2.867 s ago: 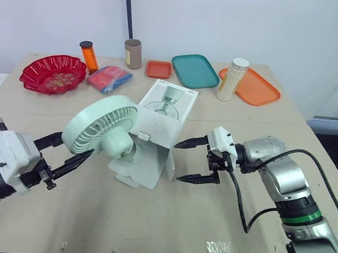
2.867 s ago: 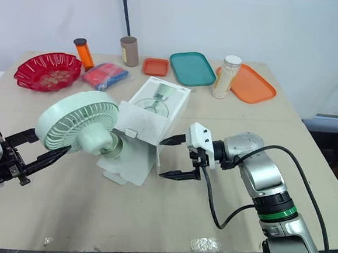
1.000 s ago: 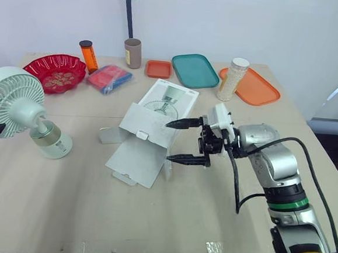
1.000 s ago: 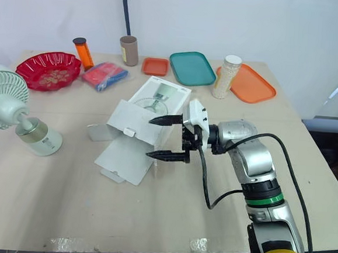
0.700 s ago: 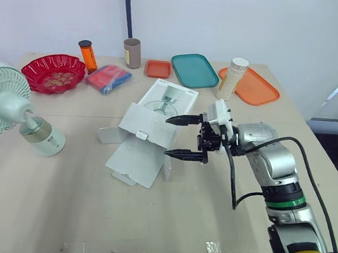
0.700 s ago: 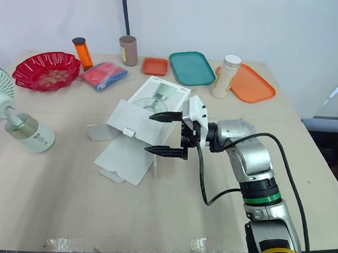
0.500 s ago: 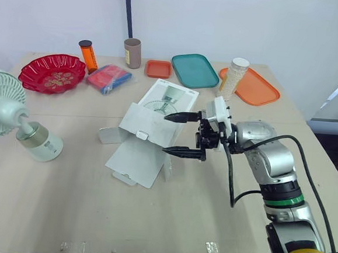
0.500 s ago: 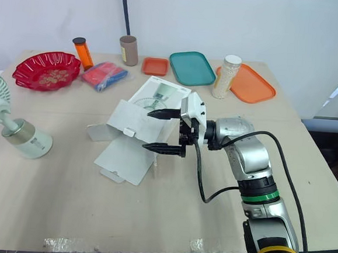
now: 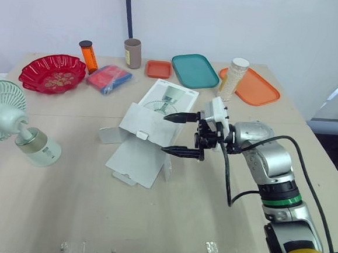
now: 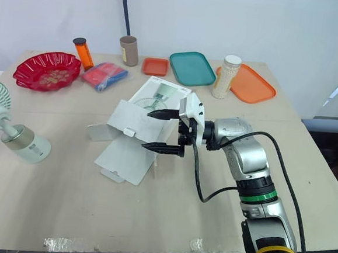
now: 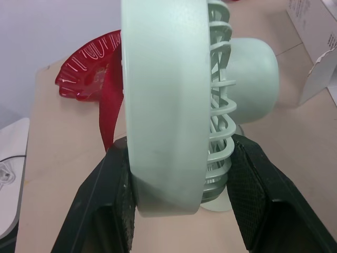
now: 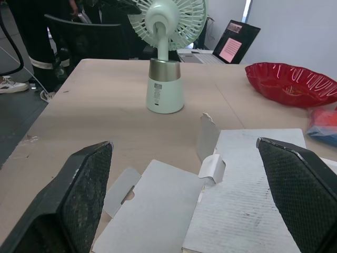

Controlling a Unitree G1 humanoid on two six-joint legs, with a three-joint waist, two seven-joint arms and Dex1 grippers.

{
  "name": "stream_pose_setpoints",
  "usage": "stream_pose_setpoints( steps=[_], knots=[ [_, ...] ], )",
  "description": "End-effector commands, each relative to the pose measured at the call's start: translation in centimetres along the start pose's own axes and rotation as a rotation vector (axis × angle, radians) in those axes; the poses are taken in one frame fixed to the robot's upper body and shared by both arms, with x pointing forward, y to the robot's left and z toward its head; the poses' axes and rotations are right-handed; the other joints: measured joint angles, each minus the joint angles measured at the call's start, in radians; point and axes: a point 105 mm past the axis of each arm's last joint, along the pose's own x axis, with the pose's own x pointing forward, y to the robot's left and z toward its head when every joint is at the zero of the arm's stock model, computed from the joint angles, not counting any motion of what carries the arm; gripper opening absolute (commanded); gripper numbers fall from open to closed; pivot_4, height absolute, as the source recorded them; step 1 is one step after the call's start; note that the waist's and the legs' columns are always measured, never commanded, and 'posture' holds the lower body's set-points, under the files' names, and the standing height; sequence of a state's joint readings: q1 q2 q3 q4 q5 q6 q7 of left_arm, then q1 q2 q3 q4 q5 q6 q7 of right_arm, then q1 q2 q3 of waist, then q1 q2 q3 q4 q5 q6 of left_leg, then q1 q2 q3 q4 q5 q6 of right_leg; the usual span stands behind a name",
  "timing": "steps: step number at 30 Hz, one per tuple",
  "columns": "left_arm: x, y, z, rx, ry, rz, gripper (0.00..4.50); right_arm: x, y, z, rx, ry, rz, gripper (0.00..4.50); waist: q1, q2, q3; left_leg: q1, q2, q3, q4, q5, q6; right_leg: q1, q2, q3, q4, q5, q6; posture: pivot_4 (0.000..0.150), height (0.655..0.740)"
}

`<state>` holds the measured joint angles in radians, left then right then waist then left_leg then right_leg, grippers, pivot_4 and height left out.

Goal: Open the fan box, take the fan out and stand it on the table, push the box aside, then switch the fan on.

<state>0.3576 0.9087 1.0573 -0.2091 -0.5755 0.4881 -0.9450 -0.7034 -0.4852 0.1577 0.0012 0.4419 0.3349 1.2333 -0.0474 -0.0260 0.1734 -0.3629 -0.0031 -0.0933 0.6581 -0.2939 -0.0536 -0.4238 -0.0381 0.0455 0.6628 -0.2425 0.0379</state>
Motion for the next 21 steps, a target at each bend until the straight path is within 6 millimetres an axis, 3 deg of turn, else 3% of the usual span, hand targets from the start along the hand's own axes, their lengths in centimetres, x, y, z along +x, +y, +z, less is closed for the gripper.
stream_pose_setpoints(
  steps=[1,6,21],
  knots=[
    [0.1,0.1,-1.1,-0.033,0.051,0.005,2.7,-0.1,0.3,0.6,-0.038,0.003,0.011,4.5,0.0,0.001,0.0,0.0,0.0,0.0,0.0,0.0,0.0,0.0,0.0,0.0,0.0,0.0,0.0,0.15,0.74],
    [0.3,0.5,-0.9,-0.019,0.031,0.011,4.37,-0.1,0.4,0.5,-0.038,0.005,0.01,4.5,0.0,0.0,0.0,0.001,0.0,0.001,-0.001,0.0,0.0,0.001,0.0,0.0,0.0,0.0,0.0,0.15,0.74],
    [0.0,1.9,0.0,0.016,-0.053,0.028,4.44,0.1,0.6,0.0,-0.041,0.01,0.018,4.5,0.0,0.0,0.0,0.001,0.0,0.001,-0.001,0.0,0.0,0.0,-0.001,0.0,0.0,0.0,-0.001,0.15,0.74]
  ],
)
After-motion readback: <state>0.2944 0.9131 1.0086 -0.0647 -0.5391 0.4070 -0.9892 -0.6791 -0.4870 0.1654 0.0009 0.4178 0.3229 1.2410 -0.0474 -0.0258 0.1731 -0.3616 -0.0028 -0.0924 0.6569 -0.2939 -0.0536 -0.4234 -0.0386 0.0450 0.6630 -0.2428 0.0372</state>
